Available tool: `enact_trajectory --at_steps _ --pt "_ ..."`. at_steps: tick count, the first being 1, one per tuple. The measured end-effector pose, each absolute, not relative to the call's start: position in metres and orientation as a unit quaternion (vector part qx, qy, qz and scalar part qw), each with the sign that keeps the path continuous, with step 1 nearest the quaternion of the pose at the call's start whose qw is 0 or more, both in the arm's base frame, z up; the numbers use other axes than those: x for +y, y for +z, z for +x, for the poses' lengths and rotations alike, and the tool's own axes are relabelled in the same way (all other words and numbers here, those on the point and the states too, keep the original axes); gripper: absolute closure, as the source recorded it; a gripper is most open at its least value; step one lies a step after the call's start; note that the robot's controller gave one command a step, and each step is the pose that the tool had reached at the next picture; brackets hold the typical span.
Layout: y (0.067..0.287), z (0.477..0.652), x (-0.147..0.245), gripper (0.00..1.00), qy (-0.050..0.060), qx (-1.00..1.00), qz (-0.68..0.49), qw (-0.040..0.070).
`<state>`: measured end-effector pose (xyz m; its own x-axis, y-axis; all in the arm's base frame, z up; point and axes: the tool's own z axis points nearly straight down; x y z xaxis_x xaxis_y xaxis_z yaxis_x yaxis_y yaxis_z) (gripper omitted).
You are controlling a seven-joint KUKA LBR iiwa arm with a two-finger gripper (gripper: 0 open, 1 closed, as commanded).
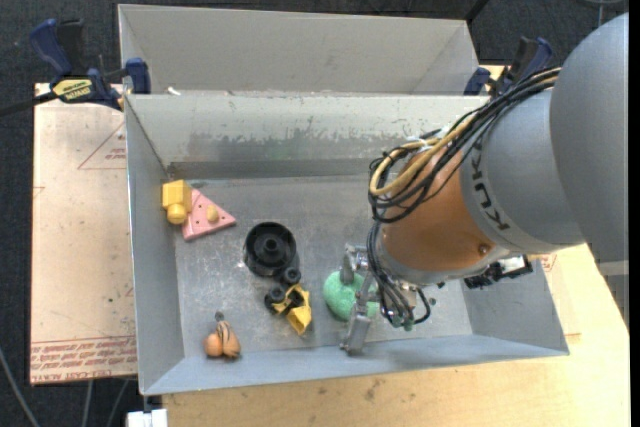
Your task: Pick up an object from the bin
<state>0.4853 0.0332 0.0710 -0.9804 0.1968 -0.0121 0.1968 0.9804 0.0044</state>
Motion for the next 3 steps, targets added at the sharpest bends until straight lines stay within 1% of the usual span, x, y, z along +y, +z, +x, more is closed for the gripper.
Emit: enact_trajectory --at_steps 1,2,3 --pt "0.0729 0.4909 0.0311 1.00 0.002 0.991 0.135 0.007" --pt "0.0729 0.4909 0.0311 1.00 0.002 0.991 0.135 0.007" --pt "0.0776 0.4895 0.0311 1.00 0.001 0.991 0.135 0.004"
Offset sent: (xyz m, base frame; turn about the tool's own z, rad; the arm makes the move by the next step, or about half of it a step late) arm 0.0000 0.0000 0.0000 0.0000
